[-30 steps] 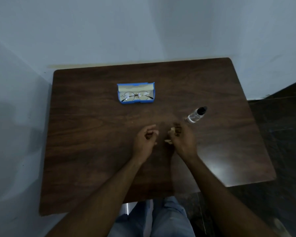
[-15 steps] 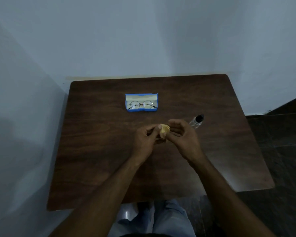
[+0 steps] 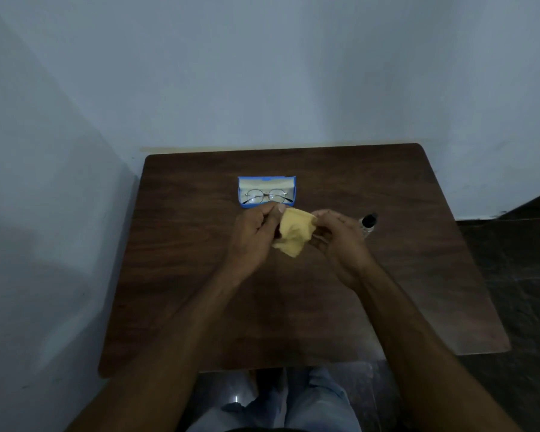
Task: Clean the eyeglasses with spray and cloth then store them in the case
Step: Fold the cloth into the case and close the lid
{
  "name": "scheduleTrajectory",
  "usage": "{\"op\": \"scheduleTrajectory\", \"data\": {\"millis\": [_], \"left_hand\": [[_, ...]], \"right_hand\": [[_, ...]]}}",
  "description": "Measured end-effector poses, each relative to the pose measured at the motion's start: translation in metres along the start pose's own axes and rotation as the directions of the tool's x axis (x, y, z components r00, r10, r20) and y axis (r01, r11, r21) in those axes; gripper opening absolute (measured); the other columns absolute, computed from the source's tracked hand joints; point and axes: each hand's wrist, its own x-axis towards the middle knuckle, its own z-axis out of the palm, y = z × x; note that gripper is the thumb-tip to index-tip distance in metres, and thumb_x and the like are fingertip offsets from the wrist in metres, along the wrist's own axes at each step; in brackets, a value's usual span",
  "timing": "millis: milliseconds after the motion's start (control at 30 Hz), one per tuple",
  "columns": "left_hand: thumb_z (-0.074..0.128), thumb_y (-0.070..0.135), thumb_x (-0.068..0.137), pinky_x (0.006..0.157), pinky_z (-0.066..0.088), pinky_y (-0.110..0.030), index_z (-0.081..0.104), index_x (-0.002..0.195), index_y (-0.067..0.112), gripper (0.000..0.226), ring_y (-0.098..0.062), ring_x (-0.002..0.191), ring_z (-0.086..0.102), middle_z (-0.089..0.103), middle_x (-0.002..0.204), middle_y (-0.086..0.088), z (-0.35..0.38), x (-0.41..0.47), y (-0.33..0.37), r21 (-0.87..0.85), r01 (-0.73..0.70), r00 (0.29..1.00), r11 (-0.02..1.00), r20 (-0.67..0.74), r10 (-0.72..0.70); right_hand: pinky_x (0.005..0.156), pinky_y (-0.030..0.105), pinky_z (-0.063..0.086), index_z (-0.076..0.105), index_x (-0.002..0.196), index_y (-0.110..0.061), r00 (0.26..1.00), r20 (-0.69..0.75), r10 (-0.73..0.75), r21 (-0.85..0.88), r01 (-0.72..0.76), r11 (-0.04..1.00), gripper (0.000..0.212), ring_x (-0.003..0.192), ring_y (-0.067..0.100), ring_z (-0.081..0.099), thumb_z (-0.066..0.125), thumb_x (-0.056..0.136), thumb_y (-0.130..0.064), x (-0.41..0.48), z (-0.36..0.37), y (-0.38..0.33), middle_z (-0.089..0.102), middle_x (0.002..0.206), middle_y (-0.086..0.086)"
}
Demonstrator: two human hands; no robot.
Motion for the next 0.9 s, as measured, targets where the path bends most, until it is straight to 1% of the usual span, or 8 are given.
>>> {"op": "scheduleTrajectory", "data": {"millis": [200, 267, 367, 467, 567, 767, 833, 900], "left_hand": [[0.057, 0.04, 0.105, 0.061, 0.05, -0.046, 0.067, 0.087, -0.004, 0.049, -0.02, 0.065, 0.054, 0.059, 0.068, -0.018, 0.006, 0.005, 0.003, -0.122, 0.142, 0.978, 0.982, -0.134, -0.158], [0.061, 0.041, 0.103, 0.067, 0.051, -0.044, 0.069, 0.092, -0.008, 0.051, -0.026, 0.071, 0.06, 0.066, 0.075, -0.016, 0.008, 0.006, 0.001, -0.352, 0.291, 0.929, 0.89, -0.12, -0.351], [0.071, 0.042, 0.094, 0.078, 0.061, -0.042, 0.078, 0.108, 0.006, 0.039, -0.027, 0.09, 0.075, 0.079, 0.103, -0.014, 0.005, -0.001, 0.002, -0.583, 0.461, 0.853, 0.669, 0.082, -0.516], [0.079, 0.017, 0.088, 0.077, 0.063, -0.036, 0.073, 0.121, 0.006, 0.036, -0.024, 0.1, 0.074, 0.078, 0.112, -0.013, 0.0, -0.009, -0.002, -0.604, 0.487, 0.862, 0.631, 0.214, -0.459], [0.078, 0.001, 0.086, 0.08, 0.063, -0.034, 0.069, 0.125, 0.004, 0.04, -0.026, 0.107, 0.074, 0.077, 0.116, -0.014, -0.004, -0.008, 0.001, -0.645, 0.452, 0.877, 0.616, 0.198, -0.437], [0.082, 0.007, 0.084, 0.093, 0.059, -0.053, 0.073, 0.114, 0.003, 0.032, -0.029, 0.097, 0.075, 0.079, 0.107, -0.015, -0.014, 0.011, 0.022, -0.598, 0.285, 0.95, 0.749, 0.074, -0.302], [0.082, 0.008, 0.085, 0.09, 0.057, -0.052, 0.075, 0.111, 0.006, 0.026, -0.027, 0.093, 0.074, 0.079, 0.105, -0.014, -0.018, 0.016, 0.028, -0.561, 0.252, 0.961, 0.788, 0.051, -0.272], [0.077, 0.006, 0.09, 0.08, 0.062, -0.043, 0.074, 0.112, 0.006, 0.022, -0.025, 0.094, 0.073, 0.078, 0.107, -0.013, -0.025, 0.02, 0.035, -0.566, 0.198, 0.977, 0.8, 0.052, -0.204]], "right_hand": [[0.08, 0.04, 0.06, 0.067, 0.121, -0.005, 0.992, -0.008, 0.124, 0.186, -0.121, 0.975, 0.026, 0.092, 0.027, 0.072, 0.055, 0.106, -0.022, 0.001, 0.015, 0.009, 0.075, 0.098, 0.013], [0.082, 0.041, 0.062, 0.066, 0.128, 0.0, 0.989, 0.019, 0.147, 0.262, -0.147, 0.954, 0.034, 0.094, 0.027, 0.072, 0.061, 0.104, -0.022, -0.004, 0.019, 0.011, 0.076, 0.106, 0.017], [0.083, 0.04, 0.063, 0.063, 0.131, 0.004, 0.993, 0.033, 0.117, 0.311, -0.121, 0.943, 0.038, 0.096, 0.025, 0.074, 0.07, 0.094, -0.002, -0.012, 0.026, 0.011, 0.074, 0.117, 0.02], [0.077, 0.032, 0.064, 0.064, 0.123, 0.003, 0.998, -0.035, 0.045, 0.271, -0.034, 0.962, 0.038, 0.092, 0.024, 0.076, 0.067, 0.088, 0.016, -0.014, 0.03, 0.011, 0.077, 0.108, 0.017], [0.078, 0.032, 0.065, 0.065, 0.125, 0.002, 0.996, -0.073, -0.057, 0.19, 0.07, 0.979, 0.042, 0.098, 0.027, 0.076, 0.071, 0.086, 0.016, -0.016, 0.03, 0.004, 0.079, 0.109, 0.016], [0.092, 0.047, 0.062, 0.068, 0.126, 0.0, 0.966, 0.007, -0.258, -0.001, 0.258, 0.966, 0.043, 0.109, 0.033, 0.075, 0.076, 0.085, 0.011, -0.016, 0.036, -0.023, 0.078, 0.116, 0.018], [0.088, 0.05, 0.062, 0.073, 0.115, -0.003, 0.956, -0.019, -0.292, -0.045, 0.291, 0.956, 0.033, 0.1, 0.03, 0.076, 0.075, 0.086, 0.012, -0.011, 0.037, -0.032, 0.079, 0.107, 0.016], [0.077, 0.04, 0.063, 0.074, 0.11, -0.004, 0.93, -0.018, -0.366, -0.088, 0.363, 0.927, 0.028, 0.091, 0.024, 0.075, 0.074, 0.087, 0.012, -0.007, 0.037, -0.041, 0.078, 0.101, 0.014]]}}
